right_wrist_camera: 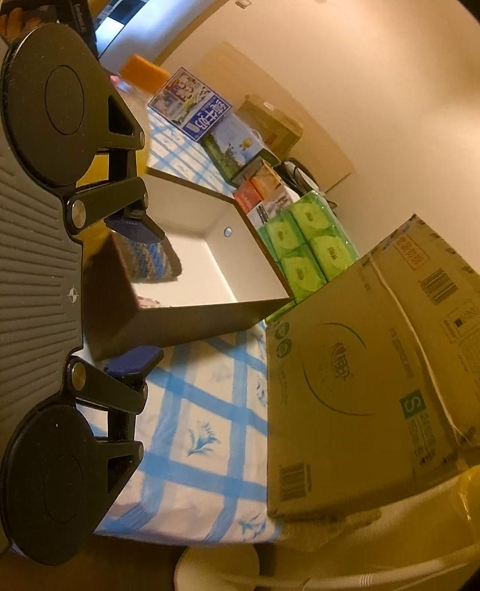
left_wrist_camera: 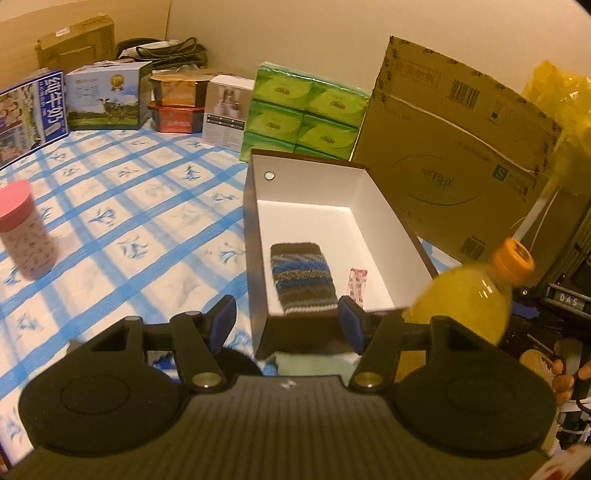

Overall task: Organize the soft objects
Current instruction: 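Open the left tool to drop the sock into the box, then withdraw, then grasp the grey fleece cloth with the left tool while the right tool grasps the black sponge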

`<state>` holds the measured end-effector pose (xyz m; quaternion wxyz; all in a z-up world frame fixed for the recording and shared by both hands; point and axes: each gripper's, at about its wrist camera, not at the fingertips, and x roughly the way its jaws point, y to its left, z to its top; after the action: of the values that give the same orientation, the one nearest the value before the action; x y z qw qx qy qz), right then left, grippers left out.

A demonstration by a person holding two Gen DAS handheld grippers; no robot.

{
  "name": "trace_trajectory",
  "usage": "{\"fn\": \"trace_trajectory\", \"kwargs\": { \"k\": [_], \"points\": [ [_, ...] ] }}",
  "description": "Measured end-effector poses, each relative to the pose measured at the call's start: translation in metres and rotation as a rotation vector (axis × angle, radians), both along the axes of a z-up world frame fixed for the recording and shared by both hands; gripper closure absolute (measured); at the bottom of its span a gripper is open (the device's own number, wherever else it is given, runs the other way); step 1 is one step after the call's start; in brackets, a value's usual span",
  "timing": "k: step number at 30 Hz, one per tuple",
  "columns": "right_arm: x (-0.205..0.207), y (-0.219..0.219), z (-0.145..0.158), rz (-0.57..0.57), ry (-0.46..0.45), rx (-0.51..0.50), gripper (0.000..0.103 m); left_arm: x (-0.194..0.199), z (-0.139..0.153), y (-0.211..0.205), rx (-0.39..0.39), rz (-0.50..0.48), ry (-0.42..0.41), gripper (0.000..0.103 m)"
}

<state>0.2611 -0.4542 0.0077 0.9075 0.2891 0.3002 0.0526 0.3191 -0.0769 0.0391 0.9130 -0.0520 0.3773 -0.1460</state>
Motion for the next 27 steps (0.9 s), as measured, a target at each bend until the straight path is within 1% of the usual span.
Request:
{"fn": "trace_trajectory", "kwargs": {
  "k": [6,9,13,17,22,27],
  "points": [
    [-0.039,0.017,0.01,-0.012,-0.01,-0.01,0.041,-0.04,0.004,0.025,-0.007,0.041,-0.001,0.045],
    [-0.056,0.031,0.014,0.013,-0.016,-0.001,0.041,-0.058,0.005,0.038,-0.006,0.072,-0.001,0.045],
    [-0.076,0.059,0.021,0.049,-0.033,-0.028,0.041,-0.08,0.005,0.055,-0.013,0.099,0.005,0.045],
    [-0.091,0.086,0.024,0.094,-0.026,-0.046,0.041,-0.101,0.005,0.068,0.012,0.131,-0.001,0.045],
    [-0.108,0.117,0.026,0.132,-0.029,-0.108,0.041,-0.124,0.009,0.086,0.019,0.157,-0.017,0.045],
    [-0.118,0.137,0.02,0.167,-0.01,-0.104,0.041,-0.139,0.009,0.096,0.039,0.175,-0.031,0.045]
  ]
}}
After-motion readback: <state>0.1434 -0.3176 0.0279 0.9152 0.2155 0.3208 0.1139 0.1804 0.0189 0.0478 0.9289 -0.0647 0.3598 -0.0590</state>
